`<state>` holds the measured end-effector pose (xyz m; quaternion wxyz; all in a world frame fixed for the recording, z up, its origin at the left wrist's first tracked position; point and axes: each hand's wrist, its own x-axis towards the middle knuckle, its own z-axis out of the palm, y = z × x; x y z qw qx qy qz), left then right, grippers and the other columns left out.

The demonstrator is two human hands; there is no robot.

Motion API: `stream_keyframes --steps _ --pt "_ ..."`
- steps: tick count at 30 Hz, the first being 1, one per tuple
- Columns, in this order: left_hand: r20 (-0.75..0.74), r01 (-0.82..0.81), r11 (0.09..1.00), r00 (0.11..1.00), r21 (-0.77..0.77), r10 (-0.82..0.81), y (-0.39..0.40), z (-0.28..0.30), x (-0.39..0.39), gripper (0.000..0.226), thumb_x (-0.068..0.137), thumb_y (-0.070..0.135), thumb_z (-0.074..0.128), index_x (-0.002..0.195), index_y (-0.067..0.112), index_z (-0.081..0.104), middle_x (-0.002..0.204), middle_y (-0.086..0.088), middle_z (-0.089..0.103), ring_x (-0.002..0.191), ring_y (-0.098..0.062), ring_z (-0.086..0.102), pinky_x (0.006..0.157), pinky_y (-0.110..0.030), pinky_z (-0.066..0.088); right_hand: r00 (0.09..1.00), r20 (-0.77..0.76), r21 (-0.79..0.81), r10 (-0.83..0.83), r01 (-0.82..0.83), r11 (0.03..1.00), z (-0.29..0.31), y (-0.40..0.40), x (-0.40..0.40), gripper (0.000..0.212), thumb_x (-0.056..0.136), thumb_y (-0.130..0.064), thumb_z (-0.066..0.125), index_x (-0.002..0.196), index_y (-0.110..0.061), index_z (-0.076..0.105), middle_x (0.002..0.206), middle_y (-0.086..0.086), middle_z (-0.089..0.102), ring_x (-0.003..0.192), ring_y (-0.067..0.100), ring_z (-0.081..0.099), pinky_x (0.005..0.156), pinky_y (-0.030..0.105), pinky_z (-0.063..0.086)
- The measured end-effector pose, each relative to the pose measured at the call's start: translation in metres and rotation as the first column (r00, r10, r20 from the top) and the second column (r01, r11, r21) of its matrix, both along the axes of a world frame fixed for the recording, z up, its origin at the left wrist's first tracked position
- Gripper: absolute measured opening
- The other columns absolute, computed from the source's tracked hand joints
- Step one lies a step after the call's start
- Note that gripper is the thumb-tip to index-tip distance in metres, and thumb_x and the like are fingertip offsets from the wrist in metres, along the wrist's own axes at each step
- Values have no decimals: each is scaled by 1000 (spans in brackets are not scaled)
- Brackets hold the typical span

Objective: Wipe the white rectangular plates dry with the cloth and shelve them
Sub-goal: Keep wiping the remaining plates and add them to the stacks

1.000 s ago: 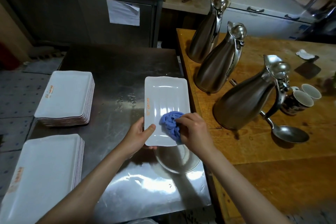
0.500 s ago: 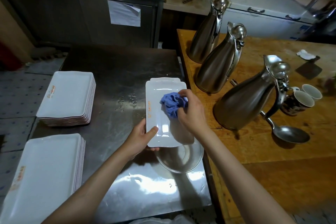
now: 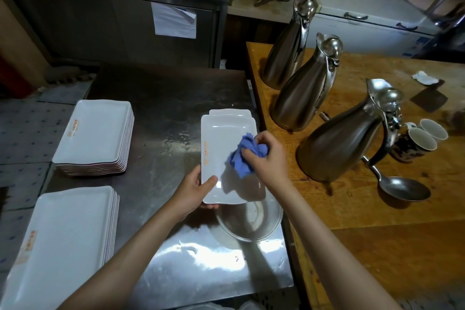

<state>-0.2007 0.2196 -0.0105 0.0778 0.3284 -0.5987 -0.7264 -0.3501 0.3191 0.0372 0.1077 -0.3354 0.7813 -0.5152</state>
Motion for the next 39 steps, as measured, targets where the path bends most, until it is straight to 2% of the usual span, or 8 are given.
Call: stream_keyframes --steps 4,7,10,14,20,25,34,39 --pt "2 -15 1000 1000 23 15 -1 2 -2 31 97 15 51 127 21 45 102 -12 66 57 -16 67 46 -25 52 985 159 135 72 -94 986 -2 10 1 11 77 -16 73 82 -11 65 82 4 62 75 12 59 67 32 53" --pt "4 1 1000 1000 10 -1 -2 2 -4 32 97 17 51 126 26 42 110 -6 64 70 -18 68 49 -26 53 981 -175 400 81 -5 916 -13 18 6 27 80 -27 70 107 -20 69 101 -3 51 95 8 44 77 18 39" --pt "-2 -10 1000 1000 19 10 1 -1 -3 33 97 16 51 127 26 42 114 -6 63 80 -21 68 50 -27 54 928 -374 330 -6 139 934 -16 24 13 43 82 -18 70 124 -20 61 108 2 50 101 16 44 80 28 46" --pt "-8 -32 999 999 16 32 5 -5 -4 35 96 15 53 128 25 42 115 -4 62 89 -23 67 53 -29 55 886 -458 214 -70 187 959 -27 27 31 27 81 -4 63 107 -7 68 98 13 57 81 28 58 63 39 54" --pt "-55 -65 998 996 -16 64 9 -7 -6 33 96 12 52 127 21 45 112 2 63 89 -13 67 54 -27 55 897 -439 281 -49 189 941 -35 17 46 44 76 -31 73 112 -9 63 114 13 56 100 26 54 72 28 46" --pt "-83 -95 993 993 -74 89 9 -10 -6 35 95 9 52 128 19 45 114 2 61 95 -12 65 60 -21 55 830 -557 213 26 112 971 -42 18 37 27 69 -7 72 95 -6 68 95 13 64 79 32 57 60 36 53" --pt "-72 -105 994 992 -30 103 -1 -11 3 36 97 10 48 132 17 44 118 -2 61 83 -10 68 56 -21 55 894 -326 303 308 -210 930 -35 46 21 24 66 4 68 86 -8 65 78 8 65 76 27 59 64 36 50" --pt "-77 -49 999 996 -19 48 1 -5 4 36 97 11 48 132 20 43 118 -1 60 83 -11 67 56 -22 54 875 -371 328 310 -189 926 -39 52 10 24 64 3 78 83 -8 71 106 14 58 100 27 57 81 26 46"
